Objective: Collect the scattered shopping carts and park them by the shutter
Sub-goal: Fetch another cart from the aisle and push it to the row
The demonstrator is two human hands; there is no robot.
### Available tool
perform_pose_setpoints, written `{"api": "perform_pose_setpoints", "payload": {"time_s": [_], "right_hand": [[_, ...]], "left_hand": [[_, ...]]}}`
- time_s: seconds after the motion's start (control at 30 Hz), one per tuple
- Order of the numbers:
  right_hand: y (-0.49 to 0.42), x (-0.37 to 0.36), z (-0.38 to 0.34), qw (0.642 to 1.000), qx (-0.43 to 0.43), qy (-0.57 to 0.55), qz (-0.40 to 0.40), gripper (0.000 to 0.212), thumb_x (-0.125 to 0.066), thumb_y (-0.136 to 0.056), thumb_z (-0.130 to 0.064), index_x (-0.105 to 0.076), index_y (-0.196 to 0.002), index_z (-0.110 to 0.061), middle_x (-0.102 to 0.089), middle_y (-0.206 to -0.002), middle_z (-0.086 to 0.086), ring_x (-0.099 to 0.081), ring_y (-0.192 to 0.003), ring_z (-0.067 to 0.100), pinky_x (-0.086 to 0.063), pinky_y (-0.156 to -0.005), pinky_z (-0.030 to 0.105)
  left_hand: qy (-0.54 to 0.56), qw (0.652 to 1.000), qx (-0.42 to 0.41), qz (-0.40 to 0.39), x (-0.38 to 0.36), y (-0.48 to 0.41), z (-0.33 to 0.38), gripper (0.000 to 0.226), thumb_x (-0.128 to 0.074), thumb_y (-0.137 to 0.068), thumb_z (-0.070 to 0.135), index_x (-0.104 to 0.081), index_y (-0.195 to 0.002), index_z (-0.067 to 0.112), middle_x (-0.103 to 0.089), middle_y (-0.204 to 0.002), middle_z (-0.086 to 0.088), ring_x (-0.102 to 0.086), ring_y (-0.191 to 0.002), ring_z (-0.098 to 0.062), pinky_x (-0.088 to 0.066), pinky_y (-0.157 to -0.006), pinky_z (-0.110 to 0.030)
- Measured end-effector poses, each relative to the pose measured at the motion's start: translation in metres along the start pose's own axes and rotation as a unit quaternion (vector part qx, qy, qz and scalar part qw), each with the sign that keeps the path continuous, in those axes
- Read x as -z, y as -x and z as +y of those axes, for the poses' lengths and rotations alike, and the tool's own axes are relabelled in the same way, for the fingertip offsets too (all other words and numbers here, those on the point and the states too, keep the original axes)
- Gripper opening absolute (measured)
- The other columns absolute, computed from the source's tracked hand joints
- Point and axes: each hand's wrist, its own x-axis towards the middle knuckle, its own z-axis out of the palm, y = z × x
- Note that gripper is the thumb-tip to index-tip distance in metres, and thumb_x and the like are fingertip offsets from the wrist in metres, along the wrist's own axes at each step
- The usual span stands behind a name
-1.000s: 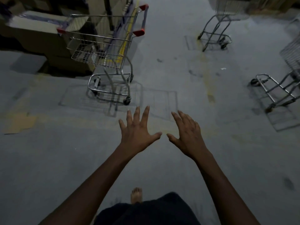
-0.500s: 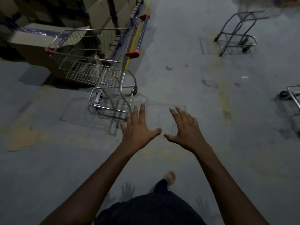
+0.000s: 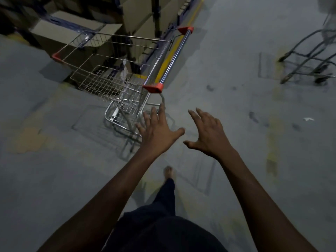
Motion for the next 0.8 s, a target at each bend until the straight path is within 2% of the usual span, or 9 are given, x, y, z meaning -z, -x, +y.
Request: {"api": "perform_pose_setpoints", "payload": {"time_s": [0.13,0.27,0.47,0.63,0.8], "right_hand": [[-0.072,0.015,0.027,1.000,0.016,0.014,-0.004,0.104,-0.066,-0.072,-0.062,-0.010,-0.153,-0.029,-0.015,-0.160,0.006,-0.018,-0.144,0.028,-0.021,-0.113,0.053],[-0.142,0.035,0.057,0.999,0.027,0.030,-0.019,0.104,-0.067,-0.071,-0.062,-0.012,-0.153,-0.029,-0.018,-0.159,0.006,-0.020,-0.144,0.028,-0.023,-0.113,0.052],[-0.249,0.047,0.098,0.995,0.070,0.066,-0.034,0.101,-0.071,-0.071,-0.057,-0.018,-0.152,-0.028,-0.023,-0.157,0.009,-0.024,-0.141,0.031,-0.026,-0.111,0.053],[-0.345,0.045,0.128,0.977,0.166,0.121,-0.051,0.100,-0.075,-0.068,-0.054,-0.026,-0.150,-0.026,-0.029,-0.154,0.011,-0.029,-0.139,0.035,-0.029,-0.108,0.054],[-0.435,0.037,0.143,0.942,0.274,0.181,-0.074,0.103,-0.075,-0.067,-0.057,-0.023,-0.150,-0.026,-0.024,-0.155,0.011,-0.021,-0.142,0.037,-0.024,-0.109,0.060]], "left_hand": [[0.040,0.999,-0.011,0.027,0.004,-0.089,0.025,0.106,-0.056,-0.079,0.067,0.008,-0.153,0.027,0.008,-0.162,-0.006,0.010,-0.147,-0.034,0.004,-0.112,-0.064],[0.036,0.999,0.001,0.028,0.008,-0.161,0.050,0.106,-0.054,-0.080,0.068,0.007,-0.153,0.023,0.004,-0.162,-0.008,0.007,-0.147,-0.035,0.003,-0.112,-0.062],[0.049,0.998,0.032,-0.005,0.005,-0.237,0.062,0.105,-0.057,-0.079,0.066,0.006,-0.153,0.025,0.006,-0.162,-0.009,0.007,-0.147,-0.035,0.001,-0.114,-0.061],[0.037,0.996,0.080,-0.010,-0.004,-0.280,0.063,0.104,-0.057,-0.078,0.065,0.001,-0.153,0.024,-0.002,-0.162,-0.011,-0.002,-0.147,-0.036,-0.005,-0.113,-0.061],[0.025,0.987,0.158,-0.010,-0.013,-0.325,0.071,0.103,-0.058,-0.077,0.063,-0.001,-0.153,0.022,-0.010,-0.161,-0.008,-0.009,-0.147,-0.031,-0.008,-0.113,-0.060]]}}
